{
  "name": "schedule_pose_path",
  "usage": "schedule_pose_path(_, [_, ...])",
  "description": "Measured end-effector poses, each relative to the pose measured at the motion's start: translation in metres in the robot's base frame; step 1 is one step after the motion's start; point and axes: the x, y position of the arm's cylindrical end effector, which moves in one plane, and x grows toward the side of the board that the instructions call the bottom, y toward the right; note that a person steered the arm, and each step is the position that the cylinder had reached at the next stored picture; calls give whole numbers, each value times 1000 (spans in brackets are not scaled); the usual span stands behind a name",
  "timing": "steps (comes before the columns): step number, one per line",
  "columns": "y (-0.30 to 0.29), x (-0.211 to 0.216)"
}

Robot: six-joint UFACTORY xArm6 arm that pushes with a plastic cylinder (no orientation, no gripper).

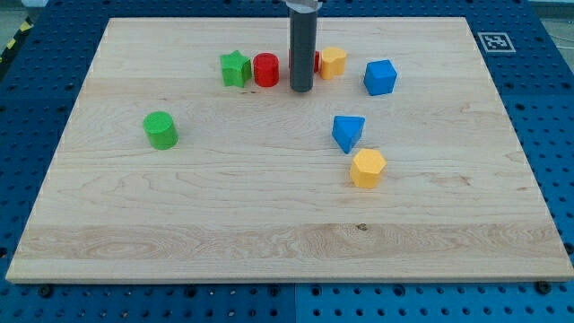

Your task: Push the red circle slightly to the left of the red star

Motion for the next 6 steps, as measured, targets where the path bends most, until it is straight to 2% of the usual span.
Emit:
schedule_pose_path(1, [-5,22])
schedule_pose_path(2, [-38,21])
schedule_pose_path(3, [-66,2])
schedule_pose_path(4, [-70,-12])
schedule_pose_path(6, [-61,-9])
